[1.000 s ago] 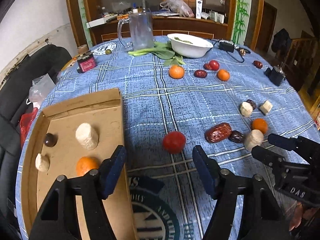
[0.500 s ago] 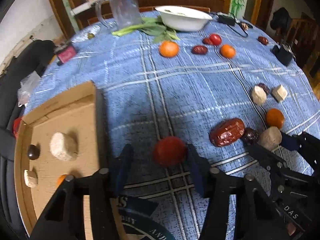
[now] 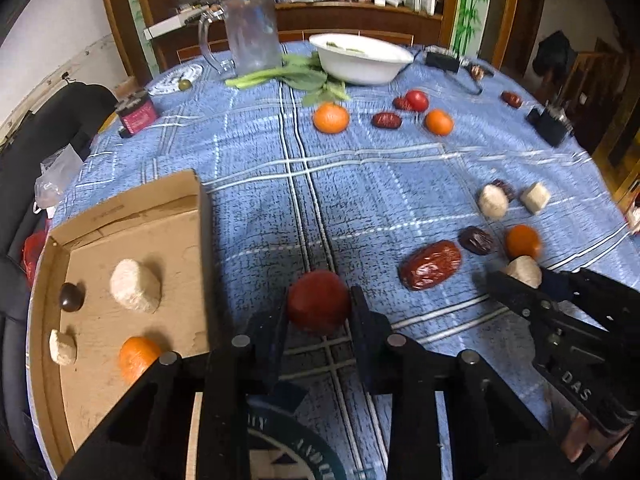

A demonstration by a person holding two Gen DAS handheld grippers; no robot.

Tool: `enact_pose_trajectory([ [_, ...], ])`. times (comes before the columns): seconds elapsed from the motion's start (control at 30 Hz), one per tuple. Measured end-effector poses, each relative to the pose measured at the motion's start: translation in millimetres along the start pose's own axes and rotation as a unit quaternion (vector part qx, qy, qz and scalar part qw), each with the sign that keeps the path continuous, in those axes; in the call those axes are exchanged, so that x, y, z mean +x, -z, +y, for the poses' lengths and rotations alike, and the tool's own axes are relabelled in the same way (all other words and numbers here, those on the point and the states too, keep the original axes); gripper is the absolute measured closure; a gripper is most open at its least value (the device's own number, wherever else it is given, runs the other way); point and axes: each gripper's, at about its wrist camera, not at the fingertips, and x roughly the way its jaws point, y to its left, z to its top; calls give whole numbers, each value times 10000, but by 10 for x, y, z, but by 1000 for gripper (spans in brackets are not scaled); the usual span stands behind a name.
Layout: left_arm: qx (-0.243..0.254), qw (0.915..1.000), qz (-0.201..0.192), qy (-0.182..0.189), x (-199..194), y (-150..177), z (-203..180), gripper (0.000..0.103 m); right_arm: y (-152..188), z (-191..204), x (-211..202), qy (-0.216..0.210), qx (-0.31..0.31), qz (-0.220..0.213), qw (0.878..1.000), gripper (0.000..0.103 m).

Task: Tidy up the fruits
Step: 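Grasp the red tomato with the left gripper while the right grasps a beige round cake, then carry the tomato and cake into the cardboard box and open both grippers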

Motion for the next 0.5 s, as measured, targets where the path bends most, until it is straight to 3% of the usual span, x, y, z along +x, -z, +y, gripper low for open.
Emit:
enact_pose_trajectory([
  [0.27, -563, 9967, -542, 202, -612, 270, 250, 75, 44, 180, -350, -245, -35, -266, 9993, 73],
  [0.5, -1127, 9886, -994, -110, -1116, 616, 749, 75, 125, 711, -657, -617, -381, -470, 9963, 73],
])
